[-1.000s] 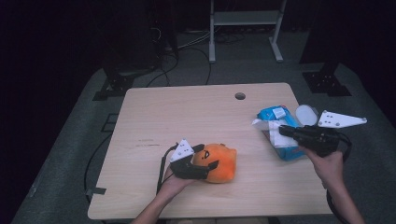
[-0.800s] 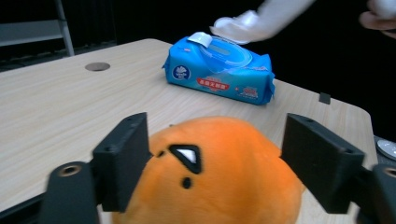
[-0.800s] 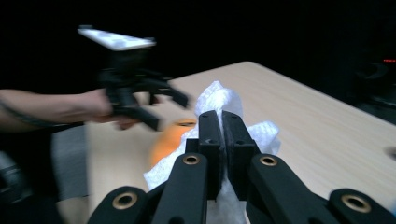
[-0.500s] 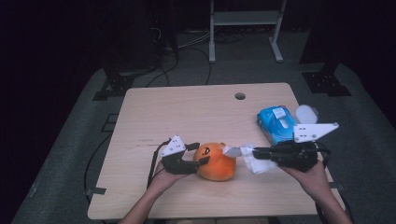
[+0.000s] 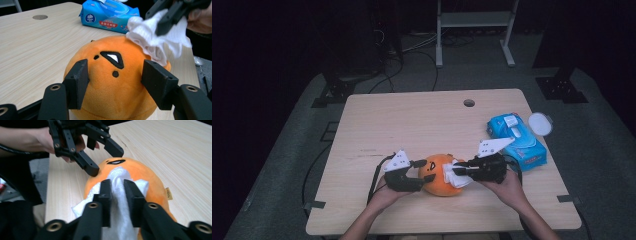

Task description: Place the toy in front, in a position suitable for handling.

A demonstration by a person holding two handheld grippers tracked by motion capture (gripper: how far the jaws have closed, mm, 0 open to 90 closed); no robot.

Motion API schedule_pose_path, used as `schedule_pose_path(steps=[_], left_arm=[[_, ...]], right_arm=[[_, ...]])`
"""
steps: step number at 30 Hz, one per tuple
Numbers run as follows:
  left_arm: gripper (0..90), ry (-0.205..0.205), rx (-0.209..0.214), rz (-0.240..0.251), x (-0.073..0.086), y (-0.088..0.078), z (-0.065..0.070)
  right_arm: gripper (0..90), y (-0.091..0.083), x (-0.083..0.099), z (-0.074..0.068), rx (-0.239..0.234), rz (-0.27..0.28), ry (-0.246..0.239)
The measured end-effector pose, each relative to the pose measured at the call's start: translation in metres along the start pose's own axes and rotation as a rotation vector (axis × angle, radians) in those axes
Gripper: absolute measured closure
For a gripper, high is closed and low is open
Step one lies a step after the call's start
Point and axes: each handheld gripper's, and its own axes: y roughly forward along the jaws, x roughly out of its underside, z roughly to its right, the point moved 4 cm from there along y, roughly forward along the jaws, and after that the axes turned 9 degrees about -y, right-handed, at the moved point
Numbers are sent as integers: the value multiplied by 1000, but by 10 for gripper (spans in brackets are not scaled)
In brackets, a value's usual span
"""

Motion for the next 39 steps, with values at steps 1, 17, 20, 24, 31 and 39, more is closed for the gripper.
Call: schedule_pose_path(steps=[1,17,20,24,31,39], left_arm=[[373,0,2,1,0,0,0],[271,9,57,-51,2,0,15],[191,14,36,-39,-7,-1,10],[147,22,20,-48,-15,8,-4],[220,29,64,-99,-5,25,-6],[335,31,38,-96,0,23,-7]], right_arm=[[687,1,1,-1,18,-1,-10],[659,16,16,8,110,6,-28],[692,17,18,8,114,0,-23],[713,16,19,9,107,6,-21],[757,12,21,12,103,7,2],[787,18,1,-12,89,41,-73]])
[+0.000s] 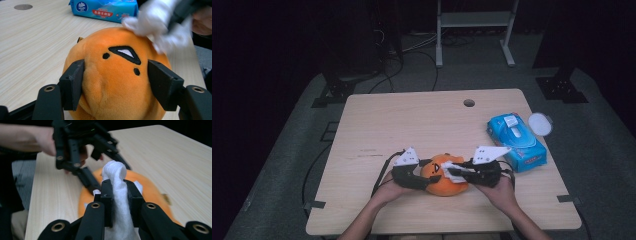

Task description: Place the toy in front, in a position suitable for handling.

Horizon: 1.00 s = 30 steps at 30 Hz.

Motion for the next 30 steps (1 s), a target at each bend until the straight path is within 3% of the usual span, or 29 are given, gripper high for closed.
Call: schedule_pose_path(steps=[2,4,11,14,20,22,24,29,30], left_arm=[[337,2,-4,-6,1,-1,-1],[339,-15,-8,0,2,-3,-3],[343,-56,-2,19,4,-4,-9],[342,-67,-9,24,4,-3,-10],[341,-87,-18,35,3,-1,-12],[341,-85,-19,34,3,-2,-12],[340,-89,-15,37,4,-2,-13],[325,-87,-6,42,4,-3,-12],[316,-81,9,46,3,-2,-12]], right_arm=[[788,5,1,-4,10,-20,-30],[791,3,4,-2,9,-18,-12],[794,-15,28,13,72,-48,38],[794,-18,29,13,72,-28,69],[794,-3,11,-9,-5,17,6],[794,2,8,-15,13,-4,-37],[796,2,10,-13,24,-5,-42],[795,-7,19,0,61,9,9],[795,-11,26,7,60,19,61]])
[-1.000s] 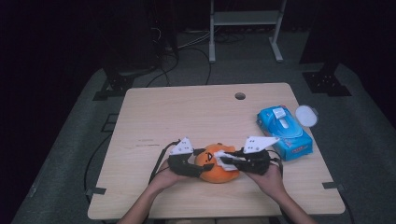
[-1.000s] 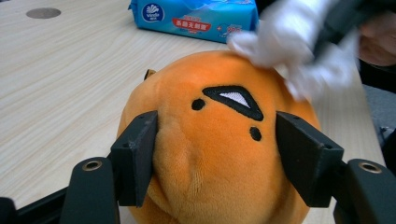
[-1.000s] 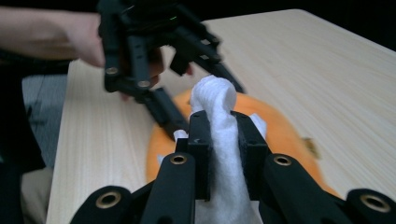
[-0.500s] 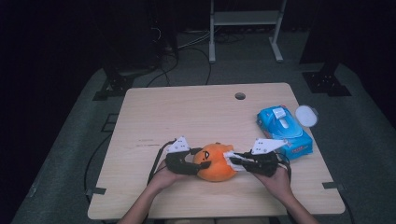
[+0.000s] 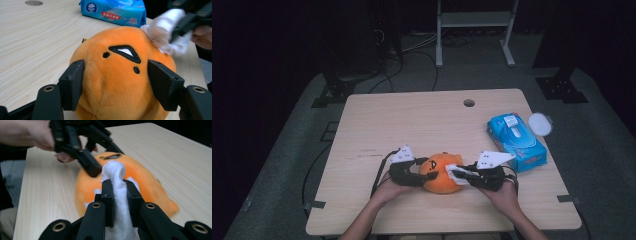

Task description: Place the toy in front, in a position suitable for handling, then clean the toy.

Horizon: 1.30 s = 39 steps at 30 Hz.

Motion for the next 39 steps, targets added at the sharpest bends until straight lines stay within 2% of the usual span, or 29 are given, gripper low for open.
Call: schedule_pose_path(steps=[1,7,9,11,15,24,28,39], left_arm=[[303,2,6,0,-1,0,0],[148,13,56,9,-5,-4,2],[150,25,58,-7,-3,-2,2],[214,42,45,-17,-3,-2,1],[303,39,18,-34,-3,-1,0],[308,31,15,-21,-2,0,-2],[307,19,18,-21,-1,0,-3],[304,16,14,-16,1,0,-3]], right_arm=[[795,-1,3,2,1,1,21],[790,-2,6,7,27,5,41],[790,-2,8,10,21,15,64],[791,-2,9,12,18,17,86],[791,-1,7,10,36,13,76],[790,-2,5,10,43,6,68],[789,-1,2,7,55,5,38],[789,-1,-2,3,48,9,18]])
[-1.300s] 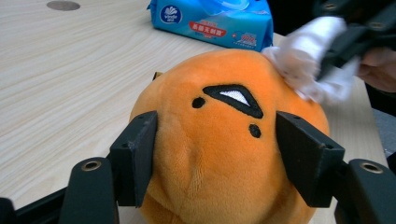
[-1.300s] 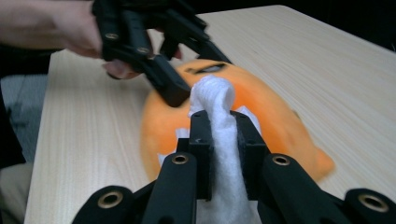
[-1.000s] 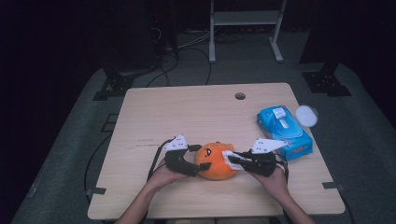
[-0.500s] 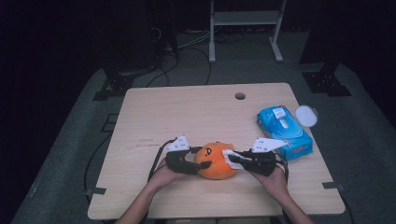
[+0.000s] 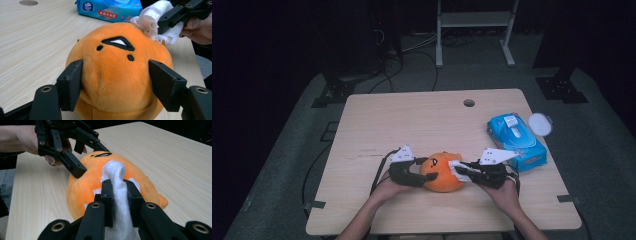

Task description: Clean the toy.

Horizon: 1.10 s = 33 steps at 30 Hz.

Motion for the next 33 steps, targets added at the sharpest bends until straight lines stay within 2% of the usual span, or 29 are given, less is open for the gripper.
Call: schedule_pose_path(steps=[5,9,15,21,24,26,28,31,33], left_arm=[[307,-13,3,1,0,1,-1],[320,-9,-5,-3,1,-1,-3],[332,-54,3,8,0,-1,-9],[333,-63,-5,8,0,-1,-11],[336,-83,-18,16,0,1,-12],[338,-113,-24,26,-1,3,-13],[338,-113,-26,27,-2,4,-14],[337,-107,-23,25,-2,3,-14],[337,-98,-22,26,-2,4,-13]], right_arm=[[789,4,-12,-14,-33,25,-41],[789,14,-12,-22,-39,-5,-91],[790,7,-4,-6,-1,-4,-48],[790,-2,5,6,38,-20,-16],[791,-1,-1,0,43,-11,-36],[790,3,-8,-8,19,4,-58],[790,10,-13,-18,-11,10,-93],[790,16,-15,-24,6,-15,-146],[791,12,-12,-18,9,-7,-112]])
